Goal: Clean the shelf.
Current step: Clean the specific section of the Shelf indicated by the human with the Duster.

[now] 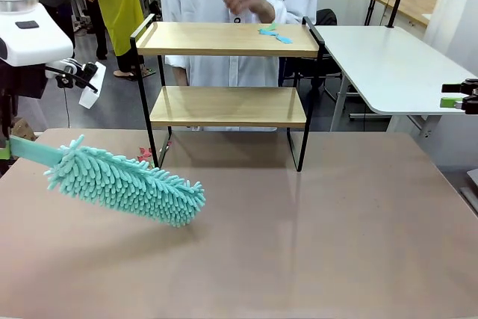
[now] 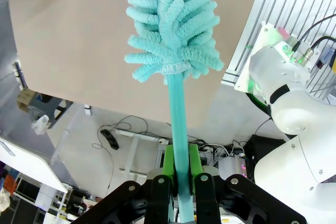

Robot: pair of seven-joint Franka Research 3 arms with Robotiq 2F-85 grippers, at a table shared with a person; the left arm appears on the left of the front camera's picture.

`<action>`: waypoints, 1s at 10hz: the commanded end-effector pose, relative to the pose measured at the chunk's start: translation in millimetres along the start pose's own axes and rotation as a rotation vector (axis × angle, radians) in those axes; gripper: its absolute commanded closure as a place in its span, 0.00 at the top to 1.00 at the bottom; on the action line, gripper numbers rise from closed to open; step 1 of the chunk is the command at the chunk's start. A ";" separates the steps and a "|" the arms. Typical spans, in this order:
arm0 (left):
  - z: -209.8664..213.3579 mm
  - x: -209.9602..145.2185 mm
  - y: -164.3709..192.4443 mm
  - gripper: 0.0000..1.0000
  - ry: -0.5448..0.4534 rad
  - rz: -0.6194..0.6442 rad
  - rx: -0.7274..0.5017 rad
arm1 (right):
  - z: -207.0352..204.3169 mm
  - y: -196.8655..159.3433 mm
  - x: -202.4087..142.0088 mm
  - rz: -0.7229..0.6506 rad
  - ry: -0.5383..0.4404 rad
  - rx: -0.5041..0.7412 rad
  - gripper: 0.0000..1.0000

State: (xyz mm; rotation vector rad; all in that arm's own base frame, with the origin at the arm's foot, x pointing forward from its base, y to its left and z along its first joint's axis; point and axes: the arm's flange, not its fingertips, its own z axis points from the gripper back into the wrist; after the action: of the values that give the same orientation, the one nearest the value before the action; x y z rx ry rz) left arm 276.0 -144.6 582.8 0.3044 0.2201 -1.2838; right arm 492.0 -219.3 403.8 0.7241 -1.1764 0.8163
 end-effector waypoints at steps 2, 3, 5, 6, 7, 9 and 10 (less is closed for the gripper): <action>-1.5 -2.1 -0.9 0.13 -0.011 0.010 0.016 | -0.3 0.9 3.3 0.007 0.002 0.002 1.00; -1.5 -2.1 -0.9 0.13 -0.011 0.010 0.016 | -0.3 0.9 3.3 0.007 0.002 0.002 1.00; -1.5 -2.1 -0.9 0.13 -0.011 0.010 0.016 | -0.3 0.9 3.3 0.007 0.002 0.002 1.00; -1.5 -2.1 -0.9 0.13 -0.011 0.010 0.016 | -0.3 0.9 3.3 0.007 0.002 0.002 1.00; -1.5 -2.1 -0.9 0.13 -0.011 0.010 0.016 | -0.3 0.9 3.3 0.007 0.002 0.002 1.00; -1.5 -2.1 -0.9 0.13 -0.011 0.010 0.016 | -0.3 0.9 3.3 0.007 0.002 0.002 1.00; -1.5 -2.1 -0.9 0.13 -0.011 0.010 0.016 | -0.3 0.9 3.3 0.007 0.002 0.002 1.00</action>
State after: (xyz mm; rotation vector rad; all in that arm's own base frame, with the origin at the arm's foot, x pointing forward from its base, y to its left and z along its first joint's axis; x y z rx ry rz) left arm 276.0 -144.6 582.8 0.3044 0.2201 -1.2839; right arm 492.0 -219.3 403.8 0.7241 -1.1764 0.8163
